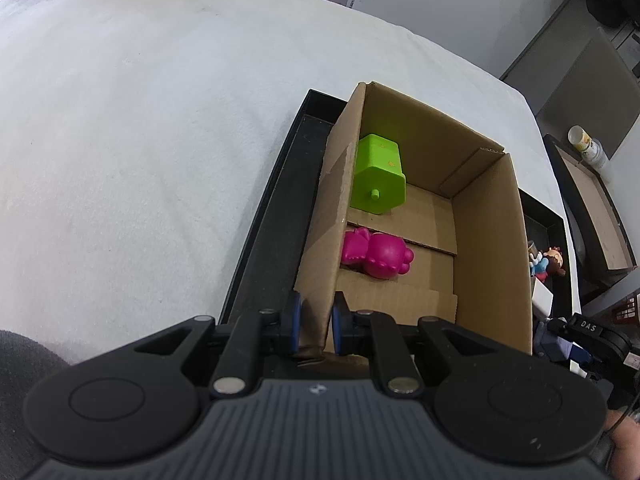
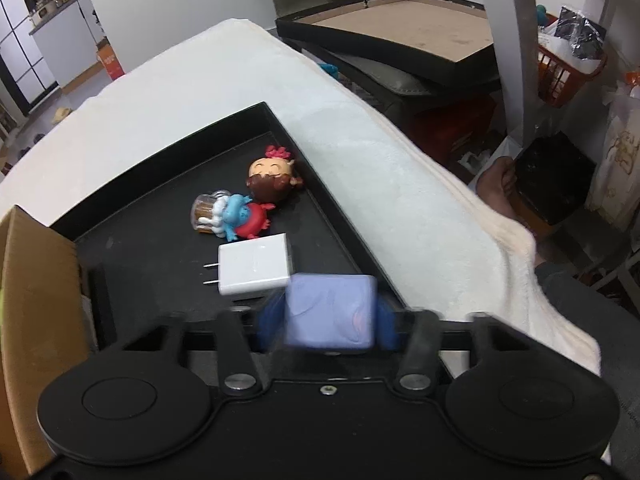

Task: Organize rigid objects
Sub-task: 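Move the right gripper to the lavender square case and close on it, then carry the lavender case with the right gripper over the box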

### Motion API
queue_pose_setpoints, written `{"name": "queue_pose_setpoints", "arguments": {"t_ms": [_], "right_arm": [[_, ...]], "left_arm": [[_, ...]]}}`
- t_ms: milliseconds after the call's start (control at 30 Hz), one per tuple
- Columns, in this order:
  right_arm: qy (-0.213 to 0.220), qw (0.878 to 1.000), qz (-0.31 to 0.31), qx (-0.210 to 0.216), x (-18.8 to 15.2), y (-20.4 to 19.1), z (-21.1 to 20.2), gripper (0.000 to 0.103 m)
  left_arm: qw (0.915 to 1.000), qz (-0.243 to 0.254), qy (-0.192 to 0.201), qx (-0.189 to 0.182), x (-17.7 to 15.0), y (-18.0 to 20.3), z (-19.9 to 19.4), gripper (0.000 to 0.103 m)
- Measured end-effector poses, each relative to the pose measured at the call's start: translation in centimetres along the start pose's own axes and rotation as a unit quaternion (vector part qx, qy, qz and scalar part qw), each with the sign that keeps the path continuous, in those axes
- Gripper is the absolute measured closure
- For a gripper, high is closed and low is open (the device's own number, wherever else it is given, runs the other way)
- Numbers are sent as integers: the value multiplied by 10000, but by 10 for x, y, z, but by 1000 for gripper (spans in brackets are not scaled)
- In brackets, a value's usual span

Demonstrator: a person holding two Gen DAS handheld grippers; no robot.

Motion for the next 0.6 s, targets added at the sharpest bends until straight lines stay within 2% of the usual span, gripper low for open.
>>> {"name": "queue_pose_setpoints", "arguments": {"t_ms": [233, 600], "right_arm": [[-120, 9997, -34, 230, -5, 1, -11, 59], [-5, 9982, -80, 596, 1, -5, -44, 59]], "left_arm": [[10000, 31, 19, 2, -1, 1, 0, 89], [10000, 61, 10, 19, 1, 2, 0, 89]]}}
Point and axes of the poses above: each gripper's, at about its wrist camera, not at the fingertips, and z roughly the way its jaws point, y to its right, x to its top, the point moved 6 cm from there along z, roughly the way its jaws point, and after that the axes turned 14 degrees about y, right-handed, at the moved point
